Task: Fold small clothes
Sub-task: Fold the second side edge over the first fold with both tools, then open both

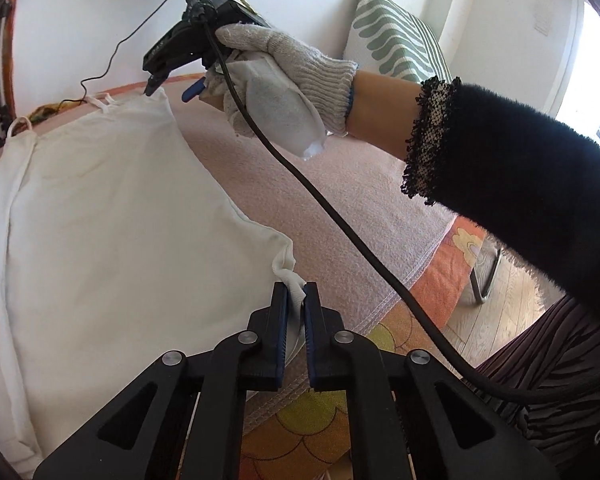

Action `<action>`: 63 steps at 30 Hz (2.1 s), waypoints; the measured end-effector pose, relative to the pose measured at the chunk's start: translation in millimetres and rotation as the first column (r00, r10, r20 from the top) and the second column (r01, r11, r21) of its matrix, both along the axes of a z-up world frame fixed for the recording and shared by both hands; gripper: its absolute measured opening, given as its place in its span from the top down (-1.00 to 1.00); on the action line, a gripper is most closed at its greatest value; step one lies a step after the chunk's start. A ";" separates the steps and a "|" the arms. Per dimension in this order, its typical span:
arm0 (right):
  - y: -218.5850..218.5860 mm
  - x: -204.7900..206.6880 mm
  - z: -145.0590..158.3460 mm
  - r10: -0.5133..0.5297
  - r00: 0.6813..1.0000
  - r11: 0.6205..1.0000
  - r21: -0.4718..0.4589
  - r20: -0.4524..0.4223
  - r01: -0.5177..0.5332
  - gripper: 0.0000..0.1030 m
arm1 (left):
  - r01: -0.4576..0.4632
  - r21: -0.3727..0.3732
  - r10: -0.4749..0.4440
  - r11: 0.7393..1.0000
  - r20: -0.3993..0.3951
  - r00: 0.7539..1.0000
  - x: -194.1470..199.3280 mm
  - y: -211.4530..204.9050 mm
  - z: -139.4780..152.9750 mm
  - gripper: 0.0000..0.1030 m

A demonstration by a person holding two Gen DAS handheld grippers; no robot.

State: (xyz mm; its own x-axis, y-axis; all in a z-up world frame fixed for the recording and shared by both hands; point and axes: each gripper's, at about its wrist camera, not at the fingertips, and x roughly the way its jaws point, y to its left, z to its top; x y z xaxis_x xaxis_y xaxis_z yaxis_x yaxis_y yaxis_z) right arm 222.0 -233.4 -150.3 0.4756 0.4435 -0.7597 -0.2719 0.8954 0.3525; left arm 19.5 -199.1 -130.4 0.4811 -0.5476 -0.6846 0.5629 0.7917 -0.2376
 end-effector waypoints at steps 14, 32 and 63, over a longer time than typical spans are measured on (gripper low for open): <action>30.6 6.6 4.9 -0.035 0.999 0.992 -0.121 0.009 0.036 0.91 | -0.125 -0.150 0.124 0.981 -0.014 0.992 -10.0 25.9 10.4 0.90; 122.9 -17.8 55.4 0.058 0.991 0.954 -0.298 0.119 -0.020 0.94 | -0.279 -0.246 0.278 0.928 -0.039 0.960 -27.9 90.4 10.1 0.91; 207.4 1.6 17.6 0.152 0.988 0.936 -0.320 -0.013 -0.149 0.22 | -0.373 -0.259 0.352 0.891 -0.126 0.928 -33.2 137.9 -18.9 0.91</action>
State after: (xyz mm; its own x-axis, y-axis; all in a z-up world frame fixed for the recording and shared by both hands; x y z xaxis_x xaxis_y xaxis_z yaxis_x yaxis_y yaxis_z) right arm 223.7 -26.0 -132.6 0.4320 0.2462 -0.8676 -0.4146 0.9085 0.0513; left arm -13.7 -61.2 -149.2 0.6357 -0.5152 -0.5748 0.2215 0.8351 -0.5035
